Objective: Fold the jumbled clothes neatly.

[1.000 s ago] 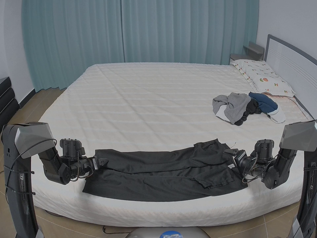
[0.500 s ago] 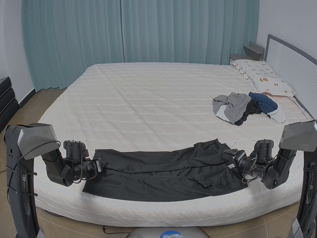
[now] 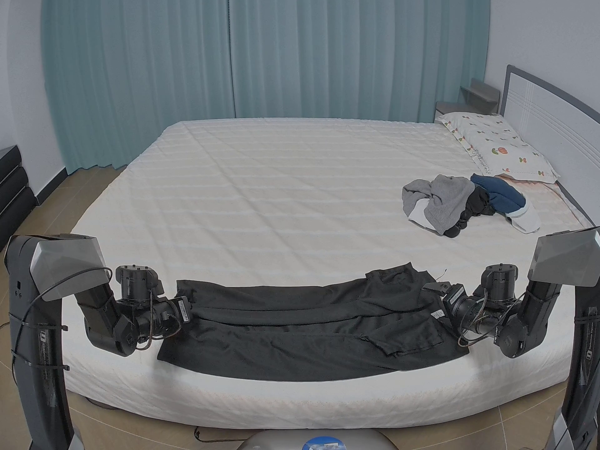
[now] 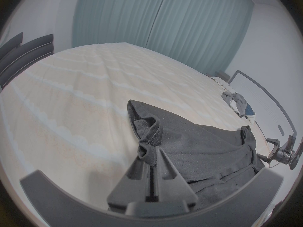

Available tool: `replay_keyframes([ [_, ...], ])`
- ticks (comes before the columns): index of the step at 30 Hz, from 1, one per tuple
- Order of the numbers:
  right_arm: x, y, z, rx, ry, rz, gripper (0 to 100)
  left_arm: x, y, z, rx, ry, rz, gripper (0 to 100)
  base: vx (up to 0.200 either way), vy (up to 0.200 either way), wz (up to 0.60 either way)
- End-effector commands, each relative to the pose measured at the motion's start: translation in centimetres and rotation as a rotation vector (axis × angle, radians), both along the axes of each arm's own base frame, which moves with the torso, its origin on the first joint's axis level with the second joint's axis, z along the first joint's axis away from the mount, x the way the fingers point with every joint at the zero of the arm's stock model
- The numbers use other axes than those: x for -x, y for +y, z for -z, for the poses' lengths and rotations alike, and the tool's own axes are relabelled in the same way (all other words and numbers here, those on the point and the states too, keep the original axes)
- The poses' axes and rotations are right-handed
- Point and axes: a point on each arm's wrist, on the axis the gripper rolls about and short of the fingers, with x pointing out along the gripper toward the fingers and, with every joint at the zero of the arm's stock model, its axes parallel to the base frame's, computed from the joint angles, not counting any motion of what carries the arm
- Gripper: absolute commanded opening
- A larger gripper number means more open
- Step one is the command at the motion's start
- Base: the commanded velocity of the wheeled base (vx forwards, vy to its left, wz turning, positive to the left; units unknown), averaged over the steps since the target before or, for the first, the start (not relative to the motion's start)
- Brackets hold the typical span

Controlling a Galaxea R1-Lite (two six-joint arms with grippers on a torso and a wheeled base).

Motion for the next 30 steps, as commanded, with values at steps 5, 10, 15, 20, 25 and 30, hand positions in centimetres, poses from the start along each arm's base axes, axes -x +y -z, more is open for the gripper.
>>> replay_keyframes([
  [5,-0.1,-0.2,-0.2,-0.008,-0.006,0.003,100,0.2,0.1,-0.1,0.011,0.002,-0.030,0,0.000,0.000,0.00],
  [10,-0.3,-0.4,-0.4,-0.014,-0.014,0.010,100,0.0,0.1,-0.1,0.012,-0.001,-0.030,0,-0.120,0.000,0.00],
  [15,-0.5,-0.7,-0.6,-0.029,-0.019,0.027,100,-0.4,0.0,-0.5,0.036,-0.023,-0.044,0,0.000,0.000,0.00],
  [20,-0.6,-1.0,-1.1,-0.056,-0.033,0.047,100,-1.1,-0.2,-1.2,0.107,-0.045,-0.085,0,0.000,0.000,0.00],
  [25,-0.9,-1.7,-1.8,-0.080,-0.087,0.076,100,-1.0,-0.6,-1.5,0.110,-0.050,-0.078,0,0.000,-0.040,0.00],
  [30,-1.2,-2.9,-2.0,-0.089,-0.103,0.107,100,-0.4,-1.6,-2.7,0.114,-0.063,-0.052,0,0.000,-0.200,0.00],
])
